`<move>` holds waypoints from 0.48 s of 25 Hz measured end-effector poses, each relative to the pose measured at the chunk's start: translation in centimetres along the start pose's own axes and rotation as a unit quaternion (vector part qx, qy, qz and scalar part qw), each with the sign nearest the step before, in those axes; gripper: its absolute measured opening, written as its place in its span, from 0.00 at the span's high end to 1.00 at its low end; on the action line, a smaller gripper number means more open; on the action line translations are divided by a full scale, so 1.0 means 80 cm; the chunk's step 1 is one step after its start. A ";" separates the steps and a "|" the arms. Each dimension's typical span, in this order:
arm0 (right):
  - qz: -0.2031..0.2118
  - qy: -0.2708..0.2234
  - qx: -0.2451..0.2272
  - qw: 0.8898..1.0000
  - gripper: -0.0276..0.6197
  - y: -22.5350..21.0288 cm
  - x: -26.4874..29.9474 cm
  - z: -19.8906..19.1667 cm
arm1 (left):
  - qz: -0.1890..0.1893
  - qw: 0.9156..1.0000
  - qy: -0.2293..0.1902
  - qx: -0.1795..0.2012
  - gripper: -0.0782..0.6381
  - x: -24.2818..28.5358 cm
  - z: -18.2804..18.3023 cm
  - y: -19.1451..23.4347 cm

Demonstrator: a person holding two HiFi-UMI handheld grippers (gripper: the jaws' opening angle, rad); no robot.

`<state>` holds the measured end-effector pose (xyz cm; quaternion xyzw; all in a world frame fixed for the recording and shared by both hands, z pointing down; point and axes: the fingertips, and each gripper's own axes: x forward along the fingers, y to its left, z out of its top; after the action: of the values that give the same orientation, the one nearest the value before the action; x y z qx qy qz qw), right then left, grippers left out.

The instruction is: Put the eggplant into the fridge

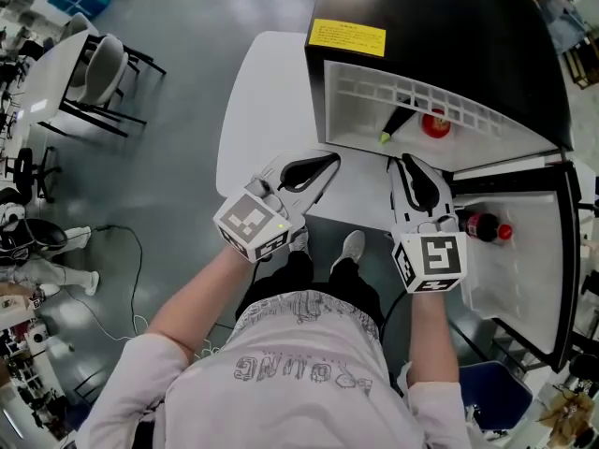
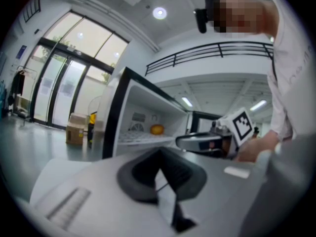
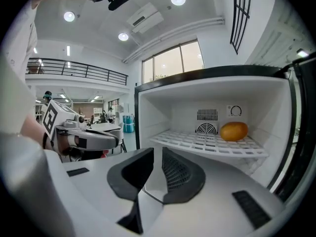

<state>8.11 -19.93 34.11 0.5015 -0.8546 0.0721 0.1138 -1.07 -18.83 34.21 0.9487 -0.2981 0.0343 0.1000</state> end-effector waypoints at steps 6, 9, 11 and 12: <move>0.010 -0.004 -0.004 1.000 0.90 0.009 -0.009 0.009 | 0.005 1.000 -0.008 -0.001 0.88 -0.006 0.012 0.003; 0.009 -0.007 -0.007 1.000 0.92 0.008 -0.013 0.012 | 0.007 1.000 -0.011 0.002 0.88 -0.009 0.019 0.004; 0.007 -0.007 -0.008 1.000 0.92 0.006 -0.014 0.013 | 0.008 1.000 -0.013 0.002 0.88 -0.011 0.022 0.006; 0.006 -0.007 -0.008 1.000 0.92 0.005 -0.015 0.014 | 0.008 1.000 -0.014 0.003 0.88 -0.011 0.023 0.008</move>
<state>8.14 -19.00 32.69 0.4959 -0.8589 0.0622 0.1115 -2.15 -19.21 32.37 0.9468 -0.3071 0.0230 0.0931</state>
